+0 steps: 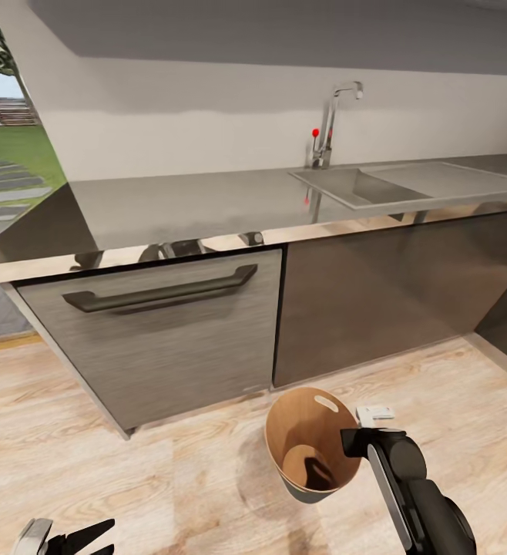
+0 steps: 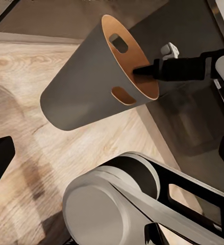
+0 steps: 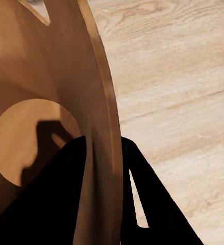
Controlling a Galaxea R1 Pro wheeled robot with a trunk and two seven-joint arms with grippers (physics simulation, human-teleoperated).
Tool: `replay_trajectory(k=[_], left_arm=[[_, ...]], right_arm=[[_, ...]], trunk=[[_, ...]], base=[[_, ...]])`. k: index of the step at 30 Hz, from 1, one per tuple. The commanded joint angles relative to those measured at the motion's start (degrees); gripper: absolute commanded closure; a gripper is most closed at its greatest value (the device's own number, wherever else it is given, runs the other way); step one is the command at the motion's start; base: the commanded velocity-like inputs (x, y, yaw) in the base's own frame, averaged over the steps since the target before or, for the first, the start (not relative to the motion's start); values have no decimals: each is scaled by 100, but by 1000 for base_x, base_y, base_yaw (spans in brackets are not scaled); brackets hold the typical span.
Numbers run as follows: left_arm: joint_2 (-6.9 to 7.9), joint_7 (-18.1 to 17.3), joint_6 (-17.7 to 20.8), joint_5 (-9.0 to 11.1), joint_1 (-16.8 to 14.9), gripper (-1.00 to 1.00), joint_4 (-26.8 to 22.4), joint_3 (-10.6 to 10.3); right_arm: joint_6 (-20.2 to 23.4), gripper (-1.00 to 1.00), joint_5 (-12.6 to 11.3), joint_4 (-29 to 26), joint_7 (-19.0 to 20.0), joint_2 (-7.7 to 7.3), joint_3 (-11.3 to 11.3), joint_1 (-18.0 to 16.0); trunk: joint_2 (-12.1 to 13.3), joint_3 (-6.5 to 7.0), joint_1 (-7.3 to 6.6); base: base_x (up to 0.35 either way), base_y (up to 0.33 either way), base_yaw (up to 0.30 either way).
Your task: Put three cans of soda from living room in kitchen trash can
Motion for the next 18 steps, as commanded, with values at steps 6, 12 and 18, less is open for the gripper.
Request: replay_trajectory(k=[6,12,18], left_arm=[[0,0,0,0,0,-100,0,1],[0,0,0,0,-1,-100,0,0],[0,0,0,1,3,-100,0,1]], right_arm=[[-5,100,-71,-1,18,1,4,-1],[-5,100,-71,-1,18,1,3,-1],[-5,100,-71,-1,18,1,4,-1]], trunk=[[0,57,0],[0,114,0],[0,170,0]], base=[[0,0,0],[0,0,0],[0,0,0]])
